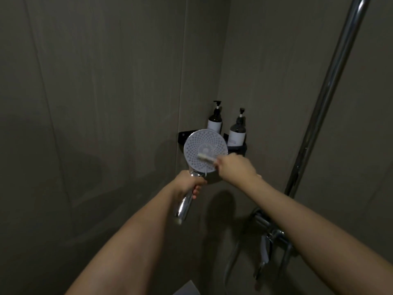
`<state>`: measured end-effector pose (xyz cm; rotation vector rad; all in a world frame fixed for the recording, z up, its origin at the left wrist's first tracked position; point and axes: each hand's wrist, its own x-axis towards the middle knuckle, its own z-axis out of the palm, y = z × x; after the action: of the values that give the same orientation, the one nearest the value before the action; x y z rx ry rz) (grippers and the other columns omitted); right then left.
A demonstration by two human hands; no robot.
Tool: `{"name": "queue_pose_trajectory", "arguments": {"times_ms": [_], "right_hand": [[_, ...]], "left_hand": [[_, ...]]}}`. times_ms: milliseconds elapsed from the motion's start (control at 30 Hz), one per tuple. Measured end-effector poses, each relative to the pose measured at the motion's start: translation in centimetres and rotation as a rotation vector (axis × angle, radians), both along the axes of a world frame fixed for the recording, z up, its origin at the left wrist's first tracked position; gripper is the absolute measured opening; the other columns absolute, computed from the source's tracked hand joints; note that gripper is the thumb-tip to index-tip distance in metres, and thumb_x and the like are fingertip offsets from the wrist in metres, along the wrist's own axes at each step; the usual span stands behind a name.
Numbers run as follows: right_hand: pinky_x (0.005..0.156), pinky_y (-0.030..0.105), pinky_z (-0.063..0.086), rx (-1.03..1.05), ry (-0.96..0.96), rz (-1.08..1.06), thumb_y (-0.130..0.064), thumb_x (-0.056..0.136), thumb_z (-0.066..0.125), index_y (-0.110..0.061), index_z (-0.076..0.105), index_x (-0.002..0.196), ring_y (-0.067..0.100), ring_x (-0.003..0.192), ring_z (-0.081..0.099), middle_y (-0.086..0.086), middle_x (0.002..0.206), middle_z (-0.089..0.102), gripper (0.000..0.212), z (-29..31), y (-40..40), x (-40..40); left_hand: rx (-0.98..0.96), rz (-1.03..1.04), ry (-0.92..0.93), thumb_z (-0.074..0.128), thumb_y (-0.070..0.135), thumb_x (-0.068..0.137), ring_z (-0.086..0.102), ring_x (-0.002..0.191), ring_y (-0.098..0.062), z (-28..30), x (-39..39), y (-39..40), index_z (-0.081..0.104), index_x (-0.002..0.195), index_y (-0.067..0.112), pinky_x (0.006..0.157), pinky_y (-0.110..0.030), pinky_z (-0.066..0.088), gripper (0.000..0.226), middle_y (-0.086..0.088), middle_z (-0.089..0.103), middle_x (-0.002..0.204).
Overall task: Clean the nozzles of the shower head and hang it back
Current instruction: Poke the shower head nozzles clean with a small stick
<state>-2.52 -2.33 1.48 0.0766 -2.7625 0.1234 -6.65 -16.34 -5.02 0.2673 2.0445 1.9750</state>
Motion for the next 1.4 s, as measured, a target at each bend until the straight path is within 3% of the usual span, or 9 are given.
{"name": "queue_pose_trajectory", "arguments": {"times_ms": [100, 333, 433, 633, 767, 933, 1100, 1267, 1400], "right_hand": [[0.066, 0.033, 0.040, -0.268, 0.047, -0.251, -0.016, 0.095, 0.039, -0.003, 0.059, 0.108, 0.035, 0.088, 0.060, 0.020, 0.100, 0.062, 0.028, 1.0, 3.4, -1.1], [0.064, 0.033, 0.044, -0.033, -0.048, -0.040, -0.021, 0.095, 0.039, -0.011, 0.057, 0.106, 0.028, 0.078, 0.061, 0.013, 0.094, 0.064, 0.024, -0.5, 0.9, 0.3], [0.073, 0.036, 0.048, -0.383, 0.035, -0.286, -0.019, 0.095, 0.040, -0.003, 0.061, 0.108, 0.034, 0.091, 0.063, 0.020, 0.102, 0.065, 0.029, 1.1, 4.5, -0.9], [0.061, 0.031, 0.040, -0.028, -0.066, 0.042, -0.024, 0.098, 0.035, -0.011, 0.055, 0.107, 0.030, 0.081, 0.062, 0.013, 0.092, 0.064, 0.026, -1.0, 0.8, 1.4], [0.066, 0.031, 0.044, -0.361, -0.033, -0.260, -0.023, 0.097, 0.039, -0.004, 0.062, 0.103, 0.030, 0.079, 0.059, 0.018, 0.097, 0.065, 0.031, -0.1, 5.0, -0.4], [0.062, 0.030, 0.040, -0.088, -0.097, 0.002, -0.026, 0.099, 0.034, -0.009, 0.054, 0.104, 0.030, 0.081, 0.063, 0.013, 0.093, 0.065, 0.027, -1.4, 1.9, 1.3], [0.067, 0.036, 0.044, -0.331, 0.015, -0.266, -0.023, 0.099, 0.035, -0.001, 0.061, 0.110, 0.033, 0.084, 0.061, 0.020, 0.102, 0.065, 0.035, -0.5, 5.3, 0.2], [0.064, 0.031, 0.042, -0.228, -0.171, -0.095, -0.028, 0.099, 0.033, -0.009, 0.055, 0.107, 0.028, 0.082, 0.061, 0.011, 0.093, 0.063, 0.030, -1.7, 3.1, 1.7], [0.068, 0.035, 0.046, -0.269, 0.003, -0.251, -0.026, 0.099, 0.034, -0.001, 0.060, 0.108, 0.034, 0.087, 0.063, 0.021, 0.097, 0.065, 0.037, -0.6, 5.7, 0.9]], "left_hand": [[-0.032, 0.005, 0.006, 0.058, 0.000, 0.083, 0.036, 0.030, -0.008, -0.2, 0.2, 0.0, 0.044, 0.062, 0.012, 0.034, -0.016, 0.034, 0.028, -0.003, 0.040, 0.045], [-0.025, -0.006, -0.019, 0.057, 0.001, 0.083, 0.035, 0.030, -0.008, -0.5, -0.1, 0.5, 0.045, 0.064, 0.013, 0.034, -0.017, 0.034, 0.026, 0.001, 0.041, 0.040], [-0.039, -0.017, -0.029, 0.056, 0.000, 0.084, 0.035, 0.030, -0.008, -0.7, 0.2, 0.4, 0.044, 0.063, 0.012, 0.034, -0.016, 0.034, 0.027, 0.002, 0.041, 0.038], [-0.005, 0.008, -0.023, 0.056, -0.001, 0.083, 0.035, 0.031, -0.008, -0.7, -0.1, 0.3, 0.045, 0.065, 0.013, 0.034, -0.016, 0.033, 0.025, 0.000, 0.040, 0.042], [-0.024, -0.010, -0.019, 0.056, 0.000, 0.084, 0.035, 0.030, -0.008, -0.7, 0.2, -0.1, 0.045, 0.065, 0.012, 0.034, -0.017, 0.034, 0.025, -0.001, 0.040, 0.044], [-0.012, -0.009, -0.025, 0.055, 0.000, 0.085, 0.035, 0.030, -0.008, -0.7, -0.1, -0.3, 0.046, 0.065, 0.011, 0.034, -0.016, 0.033, 0.024, 0.002, 0.040, 0.040], [-0.044, -0.029, -0.031, 0.054, 0.001, 0.085, 0.035, 0.031, -0.008, -0.8, 0.1, -0.4, 0.046, 0.067, 0.011, 0.035, -0.017, 0.034, 0.022, -0.001, 0.039, 0.045], [-0.014, -0.021, -0.040, 0.054, 0.000, 0.085, 0.035, 0.030, -0.007, -0.7, -0.2, -0.4, 0.046, 0.066, 0.011, 0.034, -0.017, 0.033, 0.024, 0.001, 0.039, 0.042], [-0.013, -0.012, -0.044, 0.056, 0.002, 0.084, 0.035, 0.031, -0.008, -0.9, -0.2, -0.7, 0.046, 0.065, 0.012, 0.035, -0.016, 0.033, 0.023, 0.000, 0.040, 0.043]]}}
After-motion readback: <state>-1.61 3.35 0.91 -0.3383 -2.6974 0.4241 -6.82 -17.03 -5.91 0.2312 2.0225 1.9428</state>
